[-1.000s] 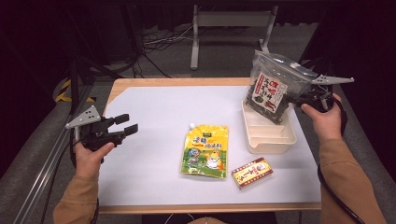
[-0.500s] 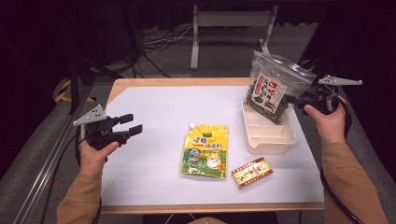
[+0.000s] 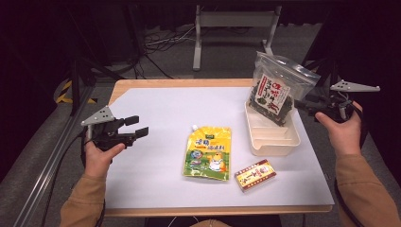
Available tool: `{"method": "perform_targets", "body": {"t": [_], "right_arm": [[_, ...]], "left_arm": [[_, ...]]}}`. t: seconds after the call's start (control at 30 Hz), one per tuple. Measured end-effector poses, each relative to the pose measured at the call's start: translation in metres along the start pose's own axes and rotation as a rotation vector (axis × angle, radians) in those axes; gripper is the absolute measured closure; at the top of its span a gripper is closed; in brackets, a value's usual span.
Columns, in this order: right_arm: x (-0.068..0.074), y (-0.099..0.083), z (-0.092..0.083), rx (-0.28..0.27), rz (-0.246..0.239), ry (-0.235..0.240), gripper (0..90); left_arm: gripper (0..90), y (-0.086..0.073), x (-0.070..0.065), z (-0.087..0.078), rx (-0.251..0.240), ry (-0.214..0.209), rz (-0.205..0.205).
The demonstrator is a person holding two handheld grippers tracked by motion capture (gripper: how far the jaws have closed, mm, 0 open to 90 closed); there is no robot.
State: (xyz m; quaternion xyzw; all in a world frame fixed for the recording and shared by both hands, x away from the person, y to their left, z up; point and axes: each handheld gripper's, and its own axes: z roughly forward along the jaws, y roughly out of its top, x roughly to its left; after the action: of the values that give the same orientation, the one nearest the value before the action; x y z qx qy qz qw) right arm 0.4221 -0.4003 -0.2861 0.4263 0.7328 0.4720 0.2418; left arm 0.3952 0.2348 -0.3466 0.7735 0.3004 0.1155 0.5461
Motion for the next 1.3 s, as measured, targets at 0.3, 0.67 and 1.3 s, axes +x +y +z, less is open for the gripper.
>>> {"method": "perform_targets", "body": {"t": [0.3, 0.67, 1.3], "right_arm": [[0.021, -0.006, -0.019, 0.004, -0.038, 0.020, 36.2], [0.038, -0.018, -0.023, 0.009, -0.081, 0.063, 34.6], [0.066, -0.038, -0.015, -0.002, -0.117, 0.143, 32.6]], "left_arm": [[34.6, 0.002, -0.005, 0.010, 0.041, -0.005, 0.012], [34.1, 0.003, -0.009, 0.021, 0.102, 0.003, -0.003], [33.9, 0.016, -0.019, 0.072, 0.184, 0.001, -0.031]]}}
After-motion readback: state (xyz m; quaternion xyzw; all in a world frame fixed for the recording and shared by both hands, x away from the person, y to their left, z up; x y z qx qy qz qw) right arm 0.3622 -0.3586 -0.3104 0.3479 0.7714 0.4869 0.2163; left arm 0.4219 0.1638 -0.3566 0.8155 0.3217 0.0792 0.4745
